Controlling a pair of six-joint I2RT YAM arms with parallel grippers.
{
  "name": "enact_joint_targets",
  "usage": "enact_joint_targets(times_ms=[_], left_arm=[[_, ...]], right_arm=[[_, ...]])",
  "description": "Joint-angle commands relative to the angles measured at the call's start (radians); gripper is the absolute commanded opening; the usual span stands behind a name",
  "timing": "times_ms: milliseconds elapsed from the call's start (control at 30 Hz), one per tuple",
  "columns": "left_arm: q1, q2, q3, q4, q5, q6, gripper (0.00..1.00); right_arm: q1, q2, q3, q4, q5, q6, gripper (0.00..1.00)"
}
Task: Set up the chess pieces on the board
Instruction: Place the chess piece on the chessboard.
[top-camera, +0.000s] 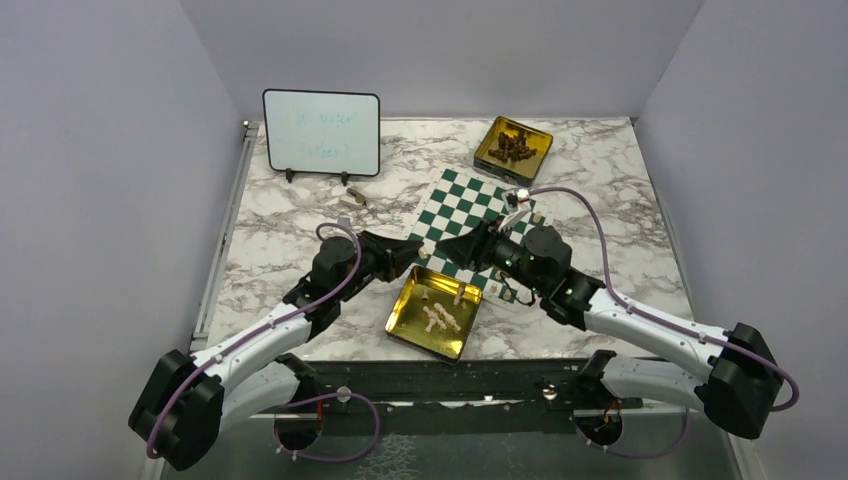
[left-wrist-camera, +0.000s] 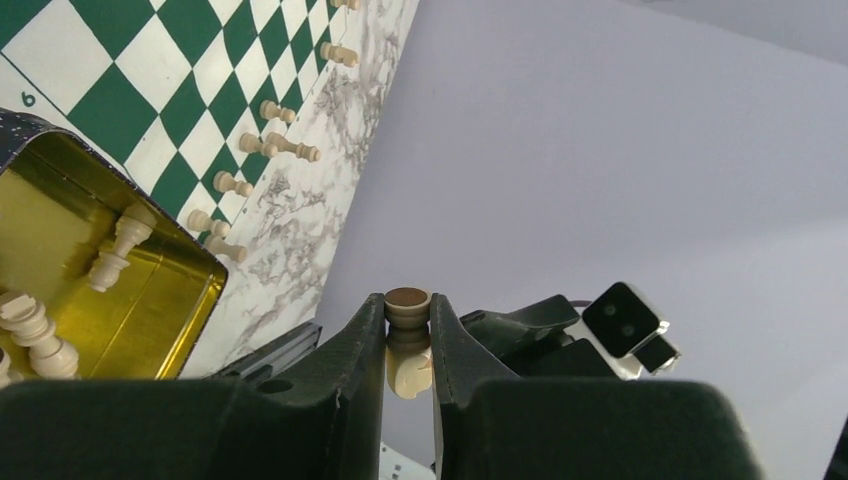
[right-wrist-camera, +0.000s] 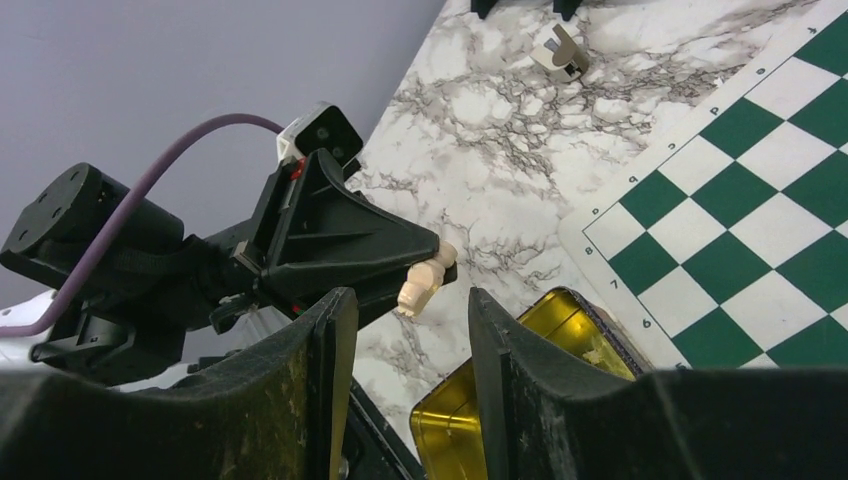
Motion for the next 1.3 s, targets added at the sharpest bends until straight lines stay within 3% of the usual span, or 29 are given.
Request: enact_joint_targets(times_ms=[0, 400, 633, 900, 1100, 1267], left_arm=[[0.008, -0.025, -0.01, 0.022, -0.067, -0.105, 0.19], [0.008, 0.001, -0.008, 0.023, -0.079, -0.146, 0.19], [0.008, 0.002, -0.01, 0.027, -0.08, -0.151, 0.18], [0.008, 0.0, -0.02, 0.033, -0.082, -0.153, 0.17], [0.008, 0.014, -0.011, 0.036, -0.076, -0.144, 0.17], [0.008, 0.001, -0.006, 0.035, -0.084, -0.108, 0.37]], right_arm=[[0.025, 0.033, 0.007, 0.068, 0.077, 0.03, 0.49], [0.09, 0.154, 0.086, 0.082, 0.065, 0.034, 0.45], [0.117, 0.2, 0.104, 0.075, 0.097, 0.038, 0.36], [0.137, 0.21, 0.106, 0.028, 0.16, 0.042, 0.26], [0.139, 0.207, 0.105, 0.006, 0.217, 0.041, 0.08], [0.14, 0.196, 0.124, -0.051, 0.258, 0.017, 0.01]])
